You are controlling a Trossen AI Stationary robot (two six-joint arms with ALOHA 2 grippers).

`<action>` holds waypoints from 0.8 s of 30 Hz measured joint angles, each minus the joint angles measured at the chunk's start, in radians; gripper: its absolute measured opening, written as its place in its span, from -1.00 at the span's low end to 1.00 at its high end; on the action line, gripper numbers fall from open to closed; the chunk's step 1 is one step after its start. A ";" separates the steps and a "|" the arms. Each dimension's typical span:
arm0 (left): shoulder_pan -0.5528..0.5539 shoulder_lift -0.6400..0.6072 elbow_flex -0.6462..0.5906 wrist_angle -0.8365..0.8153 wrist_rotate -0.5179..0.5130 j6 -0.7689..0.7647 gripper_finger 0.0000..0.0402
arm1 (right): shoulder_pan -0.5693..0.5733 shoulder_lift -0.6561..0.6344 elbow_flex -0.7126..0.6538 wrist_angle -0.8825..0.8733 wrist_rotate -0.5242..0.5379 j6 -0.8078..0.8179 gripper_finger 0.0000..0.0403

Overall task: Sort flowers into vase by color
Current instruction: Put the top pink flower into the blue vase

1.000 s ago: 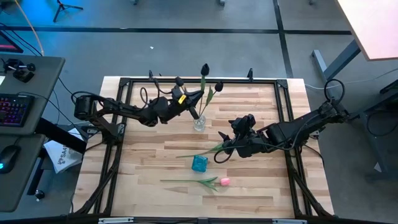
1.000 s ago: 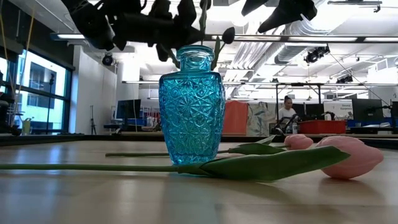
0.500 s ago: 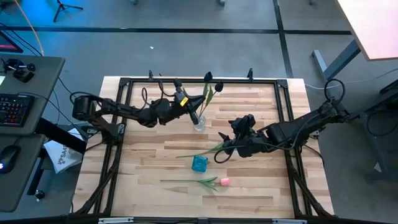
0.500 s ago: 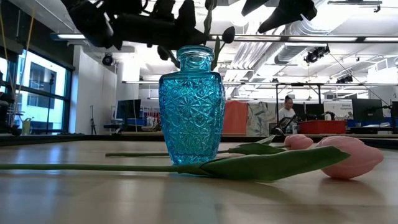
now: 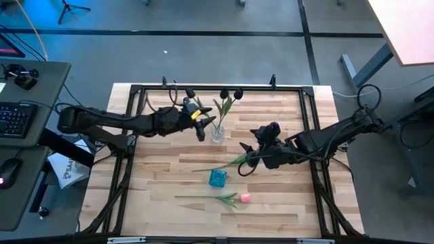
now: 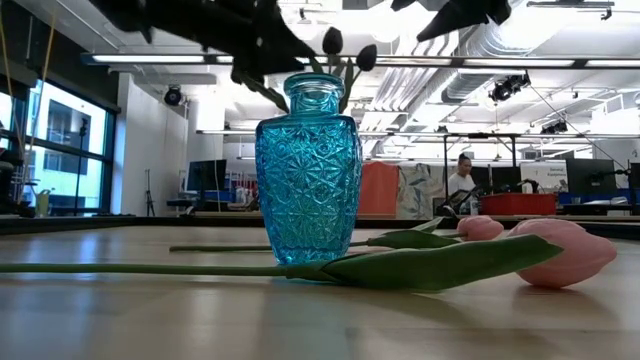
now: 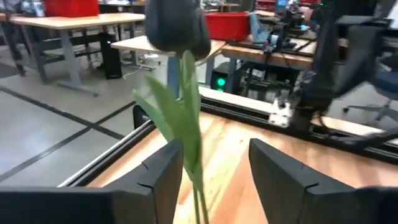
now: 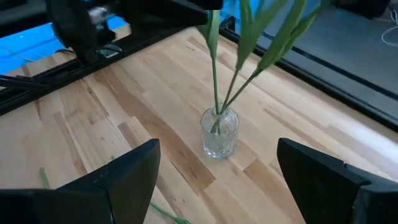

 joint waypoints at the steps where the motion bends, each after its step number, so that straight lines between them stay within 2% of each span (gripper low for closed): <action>1: -0.007 -0.029 0.000 -0.032 0.003 -0.001 -0.11 | 0.000 -0.002 0.011 -0.007 0.000 -0.012 0.58; 7: -0.087 -0.163 0.000 -0.152 0.009 -0.020 -0.04 | 0.000 -0.021 0.110 -0.074 0.017 -0.099 0.58; 11: -0.169 -0.180 0.000 -0.283 0.010 -0.076 -0.04 | 0.001 -0.028 0.160 -0.135 0.027 -0.139 0.58; 15: -0.252 -0.129 0.000 -0.366 0.047 -0.155 -0.04 | 0.001 -0.030 0.179 -0.236 0.008 -0.108 0.58; 18: -0.288 -0.064 0.000 -0.369 0.079 -0.193 -0.04 | 0.005 -0.031 0.180 -0.334 -0.048 -0.039 0.58; 24: -0.262 0.081 0.002 -0.330 0.239 -0.316 -0.04 | 0.097 -0.038 0.112 -0.475 -0.104 0.159 0.58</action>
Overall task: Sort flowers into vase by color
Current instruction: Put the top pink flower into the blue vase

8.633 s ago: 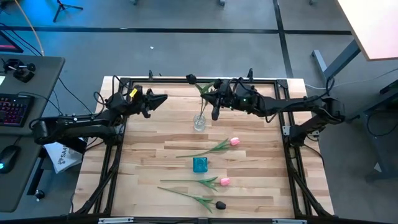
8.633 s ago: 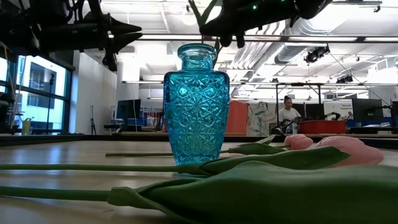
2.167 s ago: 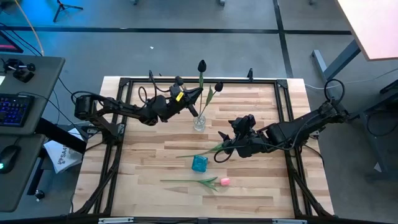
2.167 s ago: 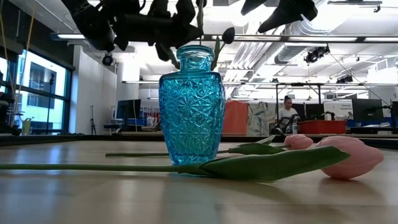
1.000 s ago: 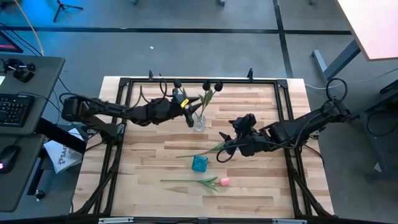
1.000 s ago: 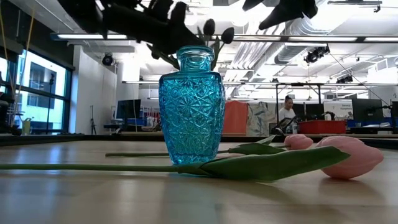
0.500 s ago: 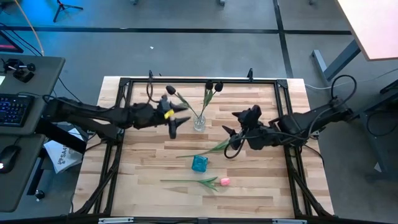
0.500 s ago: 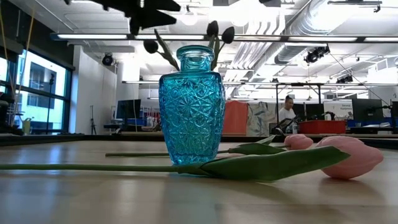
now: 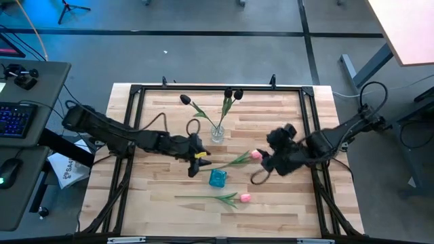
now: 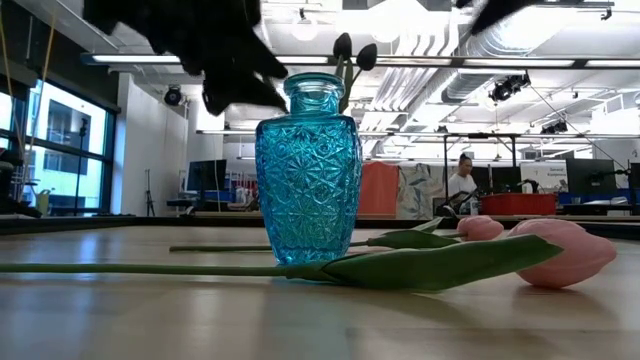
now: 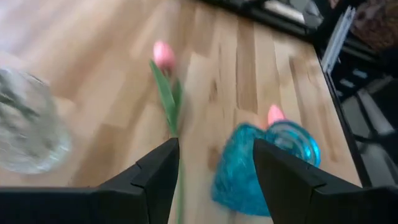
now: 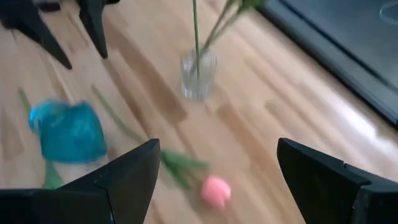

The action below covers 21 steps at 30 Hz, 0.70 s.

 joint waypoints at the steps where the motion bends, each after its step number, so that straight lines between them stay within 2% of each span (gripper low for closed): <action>1: 0.007 0.023 0.009 -0.002 0.026 -0.001 -0.04 | 0.022 -0.006 -0.017 -0.012 0.004 0.046 0.58; 5: 0.035 0.112 0.069 0.005 0.095 0.050 -0.04 | 0.106 -0.028 -0.080 -0.026 0.026 0.227 0.58; 9: 0.079 0.186 0.143 0.005 0.177 0.052 -0.04 | 0.173 -0.029 -0.101 -0.023 0.036 0.333 0.58; 12: 0.101 0.226 0.205 -0.044 0.201 0.059 -0.04 | 0.207 -0.029 -0.104 -0.019 0.055 0.361 0.58; 21: 0.099 0.340 0.360 -0.334 0.177 0.179 -0.04 | 0.234 -0.029 -0.104 -0.027 0.088 0.354 0.58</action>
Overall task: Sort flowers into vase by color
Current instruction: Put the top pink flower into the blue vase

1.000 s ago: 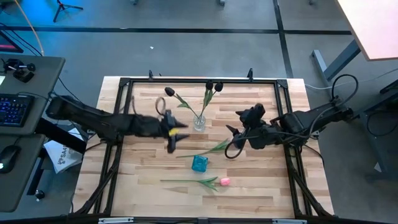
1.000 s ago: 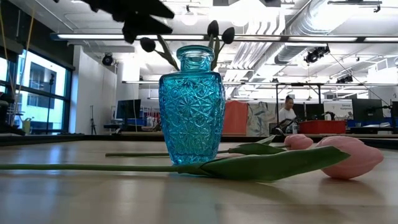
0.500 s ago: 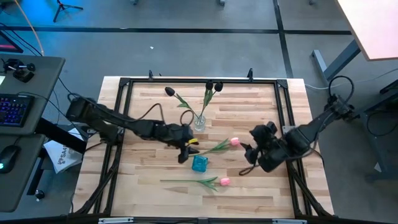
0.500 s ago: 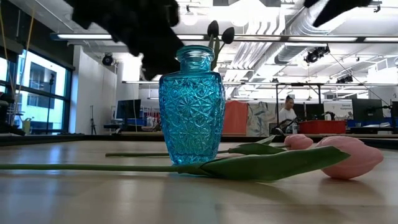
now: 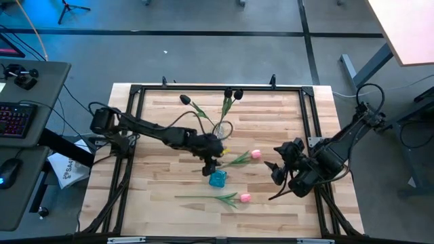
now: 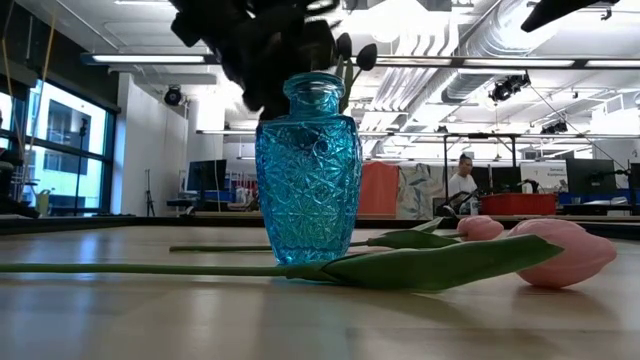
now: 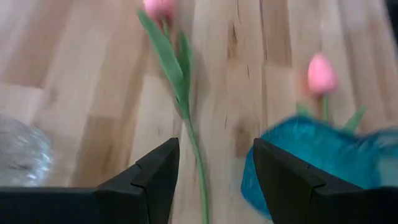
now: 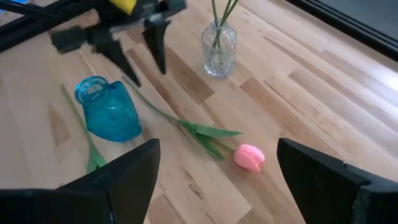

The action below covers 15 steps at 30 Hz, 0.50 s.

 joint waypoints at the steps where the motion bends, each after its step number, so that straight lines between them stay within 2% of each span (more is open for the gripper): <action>1: -0.006 0.011 0.005 -0.012 0.000 0.005 -0.04 | 0.000 0.000 0.000 -0.003 0.002 0.000 0.58; 8: -0.057 0.042 0.024 -0.012 -0.029 -0.002 -0.04 | 0.003 0.000 0.000 -0.007 0.005 -0.002 0.58; 15: -0.102 0.042 0.024 -0.001 0.050 -0.002 -0.04 | 0.006 0.000 0.000 -0.014 0.014 -0.003 0.58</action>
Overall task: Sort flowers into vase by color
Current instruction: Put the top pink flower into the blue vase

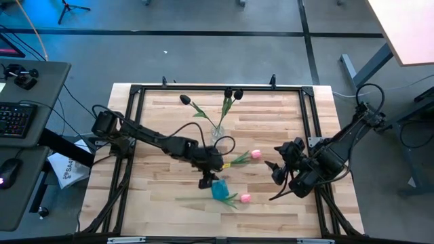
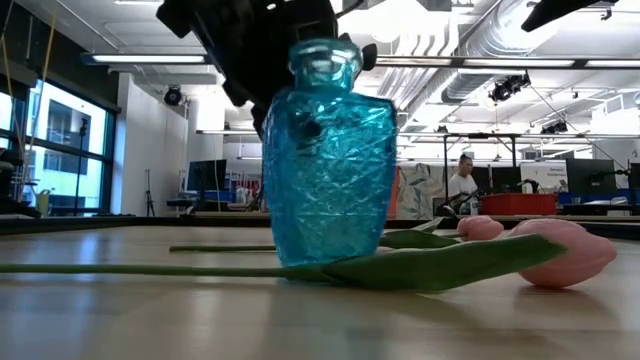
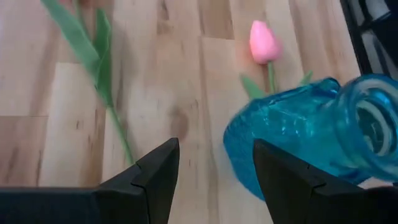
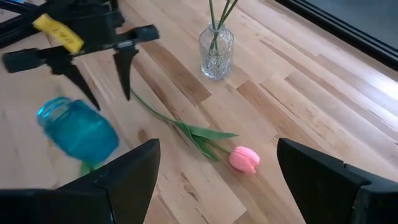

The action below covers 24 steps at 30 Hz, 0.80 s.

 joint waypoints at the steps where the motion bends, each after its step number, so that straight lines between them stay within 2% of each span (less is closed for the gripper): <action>1: -0.003 0.000 0.000 0.002 -0.002 0.005 -0.04 | 0.000 0.000 0.000 0.000 0.002 0.000 0.58; 6: 0.020 0.000 0.000 0.033 -0.096 0.008 -0.04 | 0.000 0.000 0.000 -0.002 0.002 0.000 0.58; 13: 0.094 0.050 0.006 0.103 -0.090 -0.021 -0.04 | 0.000 0.000 0.000 -0.011 0.005 0.000 0.58; 19: 0.096 0.161 0.109 0.064 -0.071 0.008 -0.04 | -0.003 0.000 0.000 -0.014 0.029 0.000 0.58; 24: 0.093 0.262 0.214 -0.028 -0.140 0.011 -0.04 | -0.003 0.000 0.000 -0.014 0.039 0.009 0.58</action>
